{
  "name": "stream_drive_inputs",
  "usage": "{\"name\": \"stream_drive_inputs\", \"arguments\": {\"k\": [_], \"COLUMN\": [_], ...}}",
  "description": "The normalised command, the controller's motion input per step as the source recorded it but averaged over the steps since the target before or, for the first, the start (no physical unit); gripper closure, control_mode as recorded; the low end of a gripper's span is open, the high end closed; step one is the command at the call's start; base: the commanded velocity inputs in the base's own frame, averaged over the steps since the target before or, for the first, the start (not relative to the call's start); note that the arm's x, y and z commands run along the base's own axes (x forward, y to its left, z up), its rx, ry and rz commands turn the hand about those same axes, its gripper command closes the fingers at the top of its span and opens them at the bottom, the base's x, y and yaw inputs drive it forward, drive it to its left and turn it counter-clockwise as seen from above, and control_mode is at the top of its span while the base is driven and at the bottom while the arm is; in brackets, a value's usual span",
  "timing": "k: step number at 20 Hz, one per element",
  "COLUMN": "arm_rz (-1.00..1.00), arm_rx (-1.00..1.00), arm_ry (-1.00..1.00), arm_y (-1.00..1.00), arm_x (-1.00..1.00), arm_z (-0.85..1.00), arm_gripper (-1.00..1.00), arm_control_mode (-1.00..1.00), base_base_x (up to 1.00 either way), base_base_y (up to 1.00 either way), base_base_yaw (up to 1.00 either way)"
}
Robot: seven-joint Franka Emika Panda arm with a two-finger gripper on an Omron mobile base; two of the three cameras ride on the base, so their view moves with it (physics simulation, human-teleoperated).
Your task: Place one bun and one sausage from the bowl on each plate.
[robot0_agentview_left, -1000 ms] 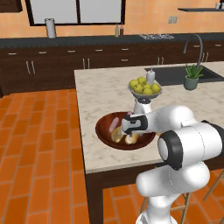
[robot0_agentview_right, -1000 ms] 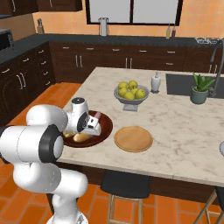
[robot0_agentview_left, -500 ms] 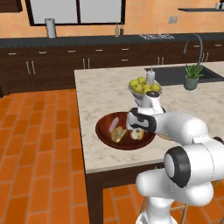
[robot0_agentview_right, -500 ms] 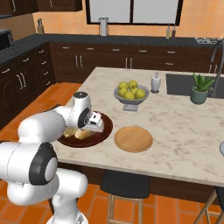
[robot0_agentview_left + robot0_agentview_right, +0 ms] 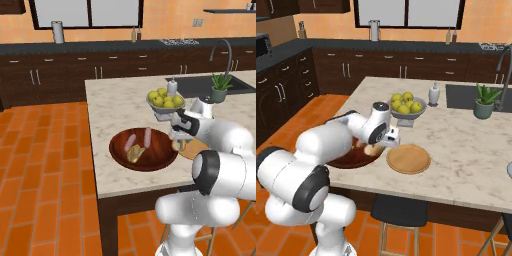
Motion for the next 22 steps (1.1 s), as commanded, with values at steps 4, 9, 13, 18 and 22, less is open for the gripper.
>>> {"name": "stream_drive_inputs", "arguments": {"k": [4, 9, 13, 18, 22], "arm_rz": [0.1, 0.09, 0.1, 0.1, 0.0], "arm_rx": [0.03, -0.02, -0.05, -0.06, 0.0], "arm_ry": [0.09, 0.0, -0.13, -0.2, -0.1], "arm_y": [-0.81, -0.48, -0.2, 0.0, 0.04], "arm_x": [0.49, 0.27, 0.36, 0.04, 0.08], "arm_z": [-0.21, -0.47, -0.44, -0.51, -0.19], "arm_gripper": [1.0, 1.0, 1.0, 1.0, 1.0], "arm_control_mode": [-1.0, -1.0, -1.0, -1.0, -1.0], "base_base_x": [0.0, 0.0, 0.0, 0.0, 0.0], "base_base_y": [0.0, 0.0, 0.0, 0.0, 0.0], "base_base_yaw": [0.0, 0.0, 0.0, 0.0, 0.0]}}
